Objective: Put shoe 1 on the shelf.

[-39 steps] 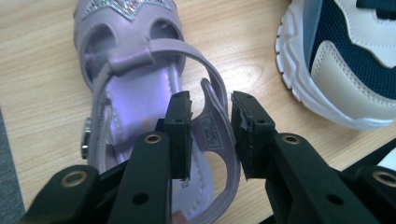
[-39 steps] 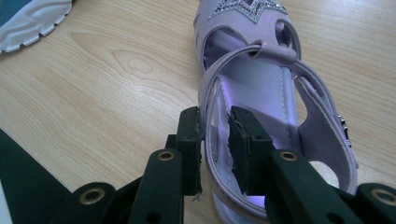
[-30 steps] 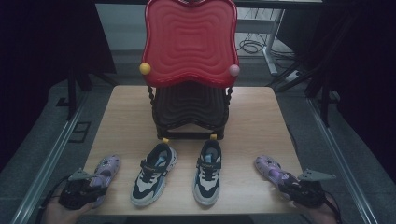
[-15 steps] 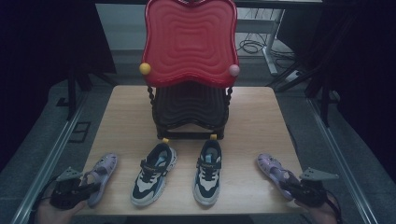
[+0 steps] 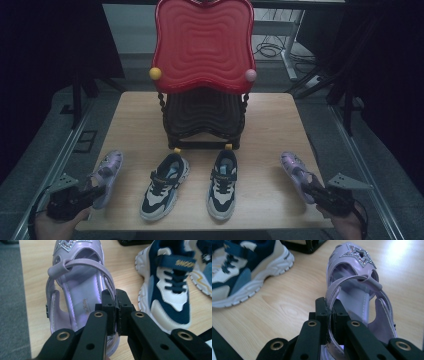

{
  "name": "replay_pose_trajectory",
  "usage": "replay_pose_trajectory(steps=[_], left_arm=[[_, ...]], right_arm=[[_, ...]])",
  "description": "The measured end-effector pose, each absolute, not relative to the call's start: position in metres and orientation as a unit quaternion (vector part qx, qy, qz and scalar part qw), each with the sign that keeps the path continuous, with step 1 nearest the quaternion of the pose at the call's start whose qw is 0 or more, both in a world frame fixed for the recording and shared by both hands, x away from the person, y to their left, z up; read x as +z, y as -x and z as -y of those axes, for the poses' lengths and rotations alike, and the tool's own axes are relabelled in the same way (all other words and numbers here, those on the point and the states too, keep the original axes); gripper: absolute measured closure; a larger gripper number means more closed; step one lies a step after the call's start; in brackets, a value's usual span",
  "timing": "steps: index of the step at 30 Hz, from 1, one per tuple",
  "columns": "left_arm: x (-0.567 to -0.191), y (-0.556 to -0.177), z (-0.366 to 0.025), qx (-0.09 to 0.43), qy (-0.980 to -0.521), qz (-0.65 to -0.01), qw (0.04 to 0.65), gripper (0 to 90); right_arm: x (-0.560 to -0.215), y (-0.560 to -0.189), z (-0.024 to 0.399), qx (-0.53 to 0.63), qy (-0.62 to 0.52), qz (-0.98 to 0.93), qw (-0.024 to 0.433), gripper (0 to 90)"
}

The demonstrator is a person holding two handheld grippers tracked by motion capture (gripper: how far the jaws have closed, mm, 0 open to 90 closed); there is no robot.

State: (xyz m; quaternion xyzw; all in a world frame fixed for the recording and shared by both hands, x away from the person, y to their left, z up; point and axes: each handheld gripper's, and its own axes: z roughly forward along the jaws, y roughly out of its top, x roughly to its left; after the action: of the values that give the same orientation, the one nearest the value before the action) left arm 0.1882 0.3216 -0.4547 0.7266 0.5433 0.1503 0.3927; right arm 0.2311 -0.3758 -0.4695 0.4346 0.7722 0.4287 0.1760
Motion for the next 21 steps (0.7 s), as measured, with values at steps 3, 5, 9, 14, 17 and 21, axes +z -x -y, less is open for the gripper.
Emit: replay_pose_trajectory(steps=[3, 5, 9, 14, 17, 21], left_arm=[[-0.452, -0.190, -0.320, 0.147, -0.719, -0.541, 0.411, 87.6], [-0.449, -0.191, -0.317, 0.155, -0.713, -0.541, 0.418, 87.6], [-0.445, -0.193, -0.312, 0.164, -0.708, -0.537, 0.428, 87.6], [-0.443, -0.197, -0.306, 0.164, -0.698, -0.535, 0.446, 87.5], [-0.442, -0.200, -0.302, 0.165, -0.700, -0.532, 0.447, 87.5], [-0.441, -0.202, -0.298, 0.163, -0.704, -0.527, 0.447, 87.3]], right_arm=[[-0.466, -0.233, 0.371, 0.443, -0.428, -0.768, 0.176, 86.1], [-0.464, -0.236, 0.369, 0.454, -0.425, -0.764, 0.173, 86.1], [-0.464, -0.243, 0.361, 0.473, -0.416, -0.759, 0.166, 86.0], [-0.461, -0.248, 0.354, 0.479, -0.410, -0.757, 0.171, 86.1], [-0.457, -0.249, 0.348, 0.488, -0.404, -0.755, 0.170, 86.0], [-0.452, -0.250, 0.343, 0.501, -0.397, -0.751, 0.165, 86.0]])
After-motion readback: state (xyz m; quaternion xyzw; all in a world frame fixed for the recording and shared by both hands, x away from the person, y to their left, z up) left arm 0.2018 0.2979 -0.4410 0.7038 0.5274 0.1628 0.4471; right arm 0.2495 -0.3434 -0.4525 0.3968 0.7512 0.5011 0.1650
